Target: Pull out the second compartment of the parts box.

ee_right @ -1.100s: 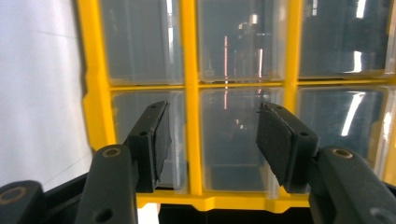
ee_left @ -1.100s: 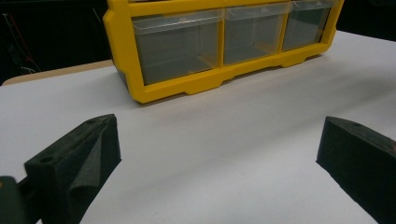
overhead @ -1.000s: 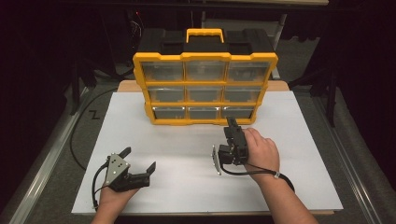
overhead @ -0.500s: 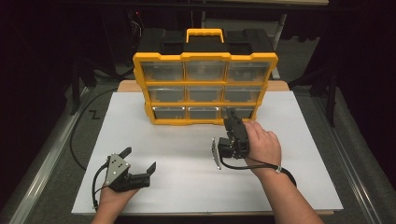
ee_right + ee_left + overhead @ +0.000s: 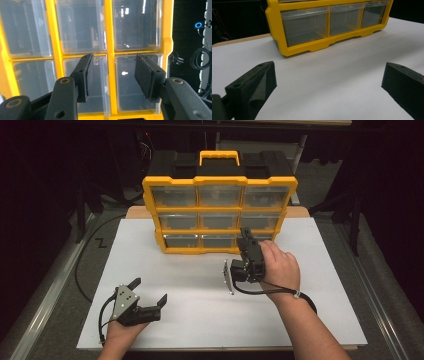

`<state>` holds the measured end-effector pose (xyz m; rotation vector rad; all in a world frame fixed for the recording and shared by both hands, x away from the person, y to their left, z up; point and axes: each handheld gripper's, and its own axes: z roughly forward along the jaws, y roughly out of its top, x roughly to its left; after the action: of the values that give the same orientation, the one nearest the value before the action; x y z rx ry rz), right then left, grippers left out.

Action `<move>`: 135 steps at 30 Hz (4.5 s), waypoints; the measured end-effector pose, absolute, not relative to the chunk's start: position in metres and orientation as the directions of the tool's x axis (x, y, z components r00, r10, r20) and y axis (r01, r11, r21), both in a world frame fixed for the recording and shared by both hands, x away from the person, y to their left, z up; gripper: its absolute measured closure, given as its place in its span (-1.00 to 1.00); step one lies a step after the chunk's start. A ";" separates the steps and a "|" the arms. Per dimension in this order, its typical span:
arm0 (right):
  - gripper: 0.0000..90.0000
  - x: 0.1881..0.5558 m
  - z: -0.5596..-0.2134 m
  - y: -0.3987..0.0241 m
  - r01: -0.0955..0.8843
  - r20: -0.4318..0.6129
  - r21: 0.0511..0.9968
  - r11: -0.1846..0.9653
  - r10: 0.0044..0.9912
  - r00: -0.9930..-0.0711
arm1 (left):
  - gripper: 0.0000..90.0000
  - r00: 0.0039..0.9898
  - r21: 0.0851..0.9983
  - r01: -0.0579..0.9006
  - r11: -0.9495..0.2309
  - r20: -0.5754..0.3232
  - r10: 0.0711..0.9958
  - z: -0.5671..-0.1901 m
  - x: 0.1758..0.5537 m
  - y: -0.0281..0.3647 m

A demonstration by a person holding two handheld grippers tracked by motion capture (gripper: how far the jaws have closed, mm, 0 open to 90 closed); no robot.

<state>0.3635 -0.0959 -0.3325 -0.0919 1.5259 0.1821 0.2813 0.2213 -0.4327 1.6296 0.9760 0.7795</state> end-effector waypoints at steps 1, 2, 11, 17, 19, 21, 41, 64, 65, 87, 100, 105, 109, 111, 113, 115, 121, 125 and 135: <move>0.16 0.364 -0.331 -0.095 -0.173 -0.997 0.054 0.983 0.062 0.037 | -0.99 0.459 0.967 0.216 -0.134 0.021 0.888 -0.433 0.281 0.221; 0.16 0.365 -0.330 -0.095 -0.172 -0.997 0.054 0.984 0.062 0.040 | -0.99 0.459 0.967 0.217 -0.134 0.021 0.888 -0.433 0.281 0.221; 0.19 0.371 -0.318 -0.086 -0.180 -0.997 0.053 0.982 0.063 0.054 | -0.99 0.465 0.967 0.214 -0.139 0.024 0.885 -0.433 0.280 0.220; 0.21 0.376 -0.307 -0.079 -0.184 -0.996 0.043 0.982 0.057 0.070 | -0.99 0.468 0.967 0.211 -0.140 0.025 0.884 -0.432 0.280 0.220; 0.22 0.378 -0.303 -0.076 -0.185 -0.995 0.047 0.982 0.062 0.073 | -0.99 0.465 0.968 0.210 -0.135 0.022 0.885 -0.432 0.280 0.221; 0.23 0.380 -0.299 -0.074 -0.184 -0.995 0.048 0.982 0.063 0.078 | -0.99 0.464 0.968 0.211 -0.133 0.021 0.886 -0.432 0.279 0.222; 0.41 0.410 -0.275 -0.062 -0.167 -0.994 0.049 0.985 0.065 0.091 | -0.99 0.463 0.969 0.212 -0.123 0.011 0.886 -0.432 0.279 0.223; 0.64 0.435 -0.262 -0.048 -0.131 -0.993 0.032 0.991 0.047 0.111 | -0.99 0.459 0.971 0.211 -0.108 -0.001 0.889 -0.432 0.278 0.225; 0.66 0.438 -0.262 -0.047 -0.132 -0.993 0.028 0.991 0.043 0.114 | -0.99 0.458 0.971 0.211 -0.108 -0.001 0.889 -0.432 0.278 0.225; 0.86 0.433 -0.265 -0.049 -0.139 -0.989 0.022 0.990 0.042 0.140 | -0.99 0.460 0.972 0.211 -0.106 -0.003 0.888 -0.432 0.279 0.225; 0.84 0.410 -0.263 -0.053 -0.143 -0.991 0.021 0.990 0.039 0.125 | -0.99 0.468 0.972 0.208 -0.110 0.000 0.884 -0.431 0.278 0.224; 0.59 0.407 -0.262 -0.051 -0.146 -0.996 0.025 0.989 0.037 0.079 | -0.99 0.477 0.972 0.204 -0.113 0.002 0.879 -0.431 0.279 0.222; 0.48 0.408 -0.261 -0.043 -0.160 -0.999 0.011 0.987 0.019 0.048 | -0.99 0.473 0.973 0.204 -0.112 0.003 0.881 -0.431 0.279 0.223; 0.48 0.409 -0.259 -0.039 -0.154 -0.999 0.019 0.988 0.026 0.040 | -0.99 0.474 0.973 0.202 -0.112 0.003 0.880 -0.431 0.278 0.223; 0.46 0.411 -0.259 -0.037 -0.148 -0.999 0.011 0.989 0.016 0.036 | -0.99 0.475 0.973 0.202 -0.113 0.004 0.880 -0.431 0.278 0.223; 0.46 0.411 -0.258 -0.037 -0.144 -0.999 0.013 0.989 0.018 0.034 | -0.99 0.475 0.973 0.203 -0.113 0.003 0.880 -0.431 0.278 0.223; 0.61 0.414 -0.252 -0.037 -0.131 -0.999 0.030 0.991 0.032 0.015 | -0.99 0.475 0.972 0.203 -0.116 0.006 0.880 -0.431 0.278 0.224; 0.78 0.414 -0.254 -0.037 -0.132 -0.998 0.030 0.991 0.037 0.050 | -0.99 0.473 0.972 0.202 -0.116 0.007 0.881 -0.431 0.278 0.223; 0.81 0.397 -0.259 -0.038 -0.147 -0.995 0.018 0.989 0.032 0.095 | -0.99 0.474 0.972 0.201 -0.118 0.009 0.881 -0.431 0.277 0.223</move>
<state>0.3967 -0.0379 -0.2591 -0.0943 1.4700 0.1333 0.2771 0.2227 -0.4310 1.6130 0.9560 0.7657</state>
